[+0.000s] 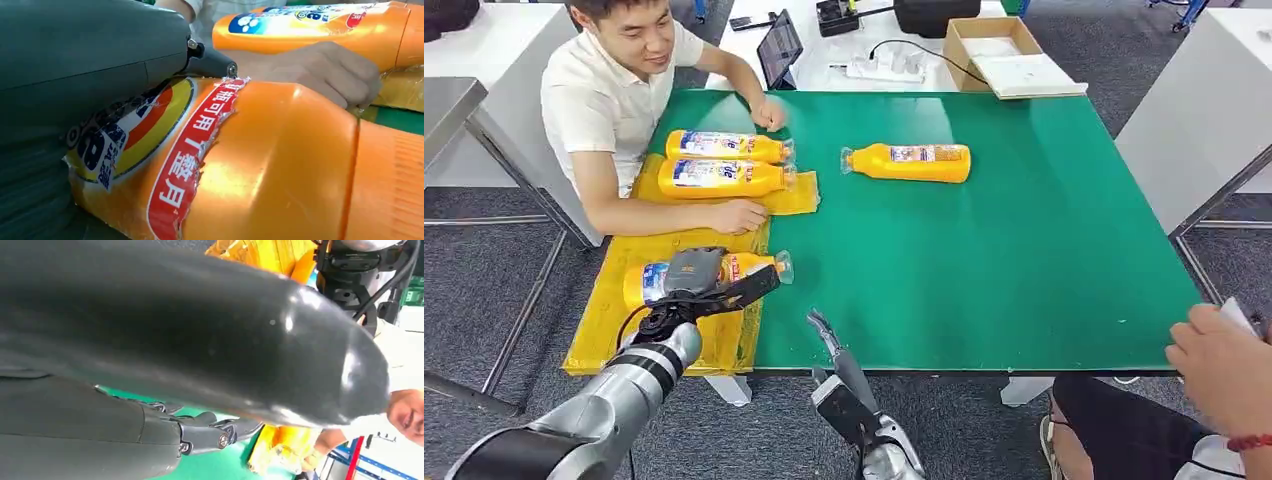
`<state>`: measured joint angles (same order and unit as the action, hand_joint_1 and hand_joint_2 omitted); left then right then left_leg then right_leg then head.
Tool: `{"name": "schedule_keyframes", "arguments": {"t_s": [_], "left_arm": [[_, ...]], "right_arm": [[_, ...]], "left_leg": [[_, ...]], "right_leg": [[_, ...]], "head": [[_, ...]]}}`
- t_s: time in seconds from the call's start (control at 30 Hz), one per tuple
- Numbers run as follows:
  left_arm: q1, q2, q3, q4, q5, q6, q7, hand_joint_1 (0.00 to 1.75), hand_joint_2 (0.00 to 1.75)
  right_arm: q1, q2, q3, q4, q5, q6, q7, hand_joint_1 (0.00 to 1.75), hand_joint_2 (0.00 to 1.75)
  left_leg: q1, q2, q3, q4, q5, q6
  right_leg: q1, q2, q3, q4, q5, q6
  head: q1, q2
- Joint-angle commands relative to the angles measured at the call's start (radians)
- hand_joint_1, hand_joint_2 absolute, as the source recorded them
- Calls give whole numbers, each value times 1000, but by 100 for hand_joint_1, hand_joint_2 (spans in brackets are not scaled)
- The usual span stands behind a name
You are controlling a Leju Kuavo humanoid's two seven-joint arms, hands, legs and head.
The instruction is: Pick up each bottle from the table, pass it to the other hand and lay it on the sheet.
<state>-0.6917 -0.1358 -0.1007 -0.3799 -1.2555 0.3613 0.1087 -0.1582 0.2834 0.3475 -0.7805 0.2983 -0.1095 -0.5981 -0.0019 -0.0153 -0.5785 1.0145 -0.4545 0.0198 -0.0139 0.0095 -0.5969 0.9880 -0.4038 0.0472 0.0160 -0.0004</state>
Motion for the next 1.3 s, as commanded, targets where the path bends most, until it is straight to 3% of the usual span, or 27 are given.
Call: {"name": "schedule_keyframes", "arguments": {"t_s": [0.03,0.2,0.37,0.4,0.43,0.5,0.6,0.87,0.93,1.07,1.3], "left_arm": [[16,11,13,100,7,-101,-18,0,175],[44,-20,118,53,184,-208,-248,0,175],[63,-82,42,-52,251,-231,-411,0,175],[79,-92,21,-100,325,-273,-455,0,175],[110,-102,24,-176,466,-369,-577,0,175],[183,-81,-67,-349,587,-386,-556,0,175],[245,-60,-176,-522,618,-167,-545,0,175],[335,-64,-242,-775,813,-110,-582,0,175],[383,-90,-228,-896,807,99,-693,0,175],[427,-96,-274,-1109,815,279,-736,0,175],[504,-76,-314,-1258,1037,285,-770,0,175]], "right_arm": [[-37,-2,-34,78,-2,-7,-2,0,0],[-38,-11,-50,105,5,-5,-20,0,0],[-30,-21,-60,107,9,-24,-30,0,0],[-28,-24,-64,101,9,-25,-37,0,0],[-24,-29,-80,94,-1,-52,-44,0,0],[-20,-38,-85,91,-7,-47,-44,0,0],[-4,-36,-67,75,23,-75,-49,0,0],[3,-38,-77,55,19,-109,-40,0,0],[8,-35,-78,65,20,-113,-48,0,0],[-2,-23,-73,94,20,-143,-57,0,0],[15,-57,-72,45,33,-219,-76,0,0]], "left_leg": [[0,3,3,-1,0,-1],[-1,2,6,-2,0,-1],[0,-3,5,-2,1,-1],[0,-4,4,-2,1,-1],[-1,-6,4,-1,1,0],[-1,-6,4,-2,1,0],[-1,-2,3,-1,0,0],[-1,-2,-4,0,0,1],[0,0,-4,0,-1,0],[0,-1,-7,1,0,0],[-1,0,-5,0,-1,0]], "right_leg": [[0,2,2,-1,0,-1],[-1,0,5,-1,0,-1],[0,-5,6,-3,0,-1],[0,-6,6,-2,0,-1],[0,-7,5,-1,0,-1],[0,-8,5,-3,0,-1],[0,-5,4,-2,0,-1],[0,-4,-4,-1,0,-1],[1,-3,-4,-1,-1,-1],[0,-4,-7,0,-1,-1],[0,-3,-5,-1,-1,-1]], "head": [[0,0],[0,0],[0,0],[0,0],[0,0],[0,0],[0,0],[0,0],[0,0],[0,0],[0,0]]}}
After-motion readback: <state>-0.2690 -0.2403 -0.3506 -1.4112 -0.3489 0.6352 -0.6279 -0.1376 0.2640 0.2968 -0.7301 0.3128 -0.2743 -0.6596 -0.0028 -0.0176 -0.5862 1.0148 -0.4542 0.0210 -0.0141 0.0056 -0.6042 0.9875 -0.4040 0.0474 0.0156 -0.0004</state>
